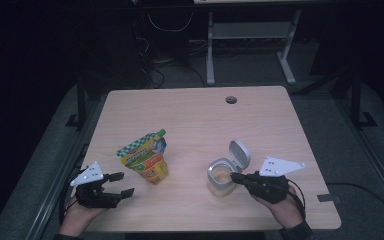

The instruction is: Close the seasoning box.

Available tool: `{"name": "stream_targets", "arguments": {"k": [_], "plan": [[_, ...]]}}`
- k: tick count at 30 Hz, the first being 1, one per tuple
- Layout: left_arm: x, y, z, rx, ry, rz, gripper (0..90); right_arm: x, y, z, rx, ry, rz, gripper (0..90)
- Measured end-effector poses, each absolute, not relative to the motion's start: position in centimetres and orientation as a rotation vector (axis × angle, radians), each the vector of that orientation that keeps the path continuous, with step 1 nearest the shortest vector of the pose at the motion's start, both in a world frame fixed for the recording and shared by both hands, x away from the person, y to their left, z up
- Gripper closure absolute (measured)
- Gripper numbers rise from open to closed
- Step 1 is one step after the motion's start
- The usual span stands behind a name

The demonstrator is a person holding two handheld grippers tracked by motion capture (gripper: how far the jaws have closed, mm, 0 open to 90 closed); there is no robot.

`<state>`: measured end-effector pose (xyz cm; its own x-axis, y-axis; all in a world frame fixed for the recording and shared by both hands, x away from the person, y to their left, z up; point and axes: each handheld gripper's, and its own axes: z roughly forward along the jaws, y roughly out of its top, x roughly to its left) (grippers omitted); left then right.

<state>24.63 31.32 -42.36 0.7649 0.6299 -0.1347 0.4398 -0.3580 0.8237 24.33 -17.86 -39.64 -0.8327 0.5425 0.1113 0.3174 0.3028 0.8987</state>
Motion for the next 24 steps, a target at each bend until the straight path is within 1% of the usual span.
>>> {"name": "stream_targets", "arguments": {"k": [8, 14, 24], "plan": [[24.4, 31.6, -43.2, 2.014, 0.804, 0.238, 26.1, 23.8, -20.5, -40.2, 0.872, 2.320, 1.539, 90.0], [24.5, 31.8, -43.5, 2.005, 0.816, 0.245, 26.0, 24.4, -22.3, -40.5, 0.915, 2.267, 1.511, 90.0], [24.7, 31.5, -43.8, 2.022, 0.812, 0.234, 25.7, 25.8, -23.2, -41.0, 0.968, 2.224, 1.481, 90.0]]}}
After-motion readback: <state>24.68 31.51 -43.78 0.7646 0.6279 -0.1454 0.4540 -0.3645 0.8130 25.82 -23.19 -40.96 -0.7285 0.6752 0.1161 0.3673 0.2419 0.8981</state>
